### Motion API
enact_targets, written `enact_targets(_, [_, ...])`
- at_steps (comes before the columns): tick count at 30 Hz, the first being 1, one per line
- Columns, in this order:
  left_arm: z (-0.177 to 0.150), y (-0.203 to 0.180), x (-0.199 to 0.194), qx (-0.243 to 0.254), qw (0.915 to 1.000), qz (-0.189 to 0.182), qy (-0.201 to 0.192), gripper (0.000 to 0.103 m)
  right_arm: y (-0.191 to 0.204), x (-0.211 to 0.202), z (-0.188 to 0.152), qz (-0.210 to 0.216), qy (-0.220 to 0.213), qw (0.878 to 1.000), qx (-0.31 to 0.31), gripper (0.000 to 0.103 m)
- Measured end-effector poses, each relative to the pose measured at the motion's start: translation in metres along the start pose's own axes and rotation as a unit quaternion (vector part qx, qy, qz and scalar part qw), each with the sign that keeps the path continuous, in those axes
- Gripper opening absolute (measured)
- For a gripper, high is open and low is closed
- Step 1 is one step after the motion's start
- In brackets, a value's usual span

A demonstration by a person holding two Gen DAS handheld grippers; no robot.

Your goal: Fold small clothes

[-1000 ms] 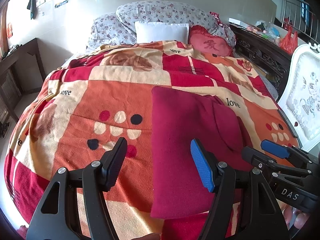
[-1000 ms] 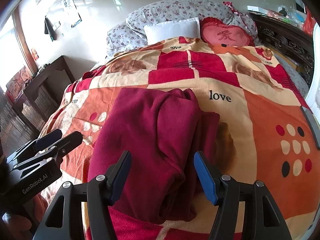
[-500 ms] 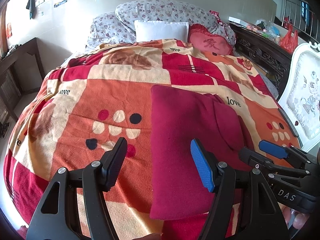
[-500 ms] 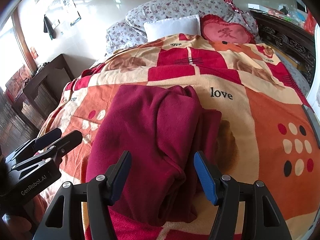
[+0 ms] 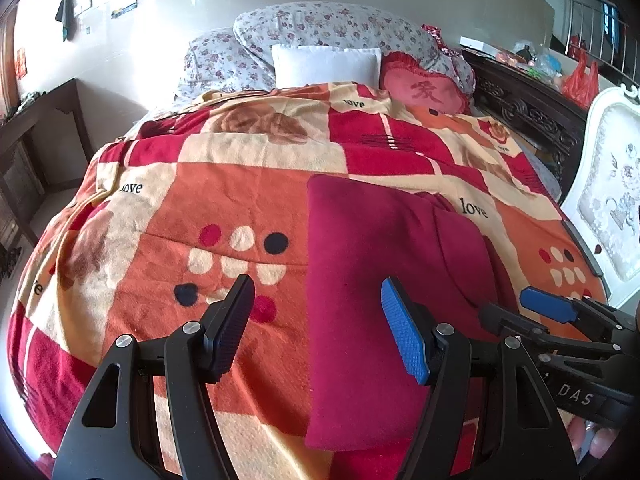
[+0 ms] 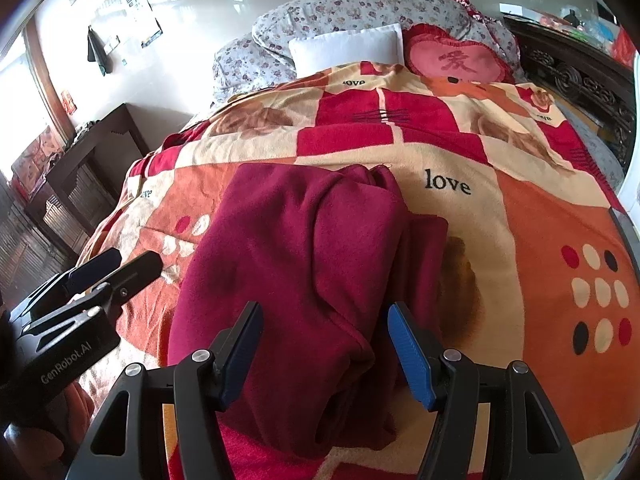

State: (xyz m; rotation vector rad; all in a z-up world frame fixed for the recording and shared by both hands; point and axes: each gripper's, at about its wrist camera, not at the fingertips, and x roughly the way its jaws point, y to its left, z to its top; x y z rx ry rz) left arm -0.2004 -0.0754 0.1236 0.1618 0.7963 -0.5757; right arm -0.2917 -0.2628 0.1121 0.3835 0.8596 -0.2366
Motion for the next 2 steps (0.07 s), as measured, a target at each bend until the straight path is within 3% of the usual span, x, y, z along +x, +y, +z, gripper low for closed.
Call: enact_targets(2, [0.0014, 0.0061, 0.0035, -0.006, 1.0000, 0.002, 0.004, 0.066, -0.0034, 0.0013, 0.0012, -0.001, 0.001, 1.000, 0.003, 0.063])
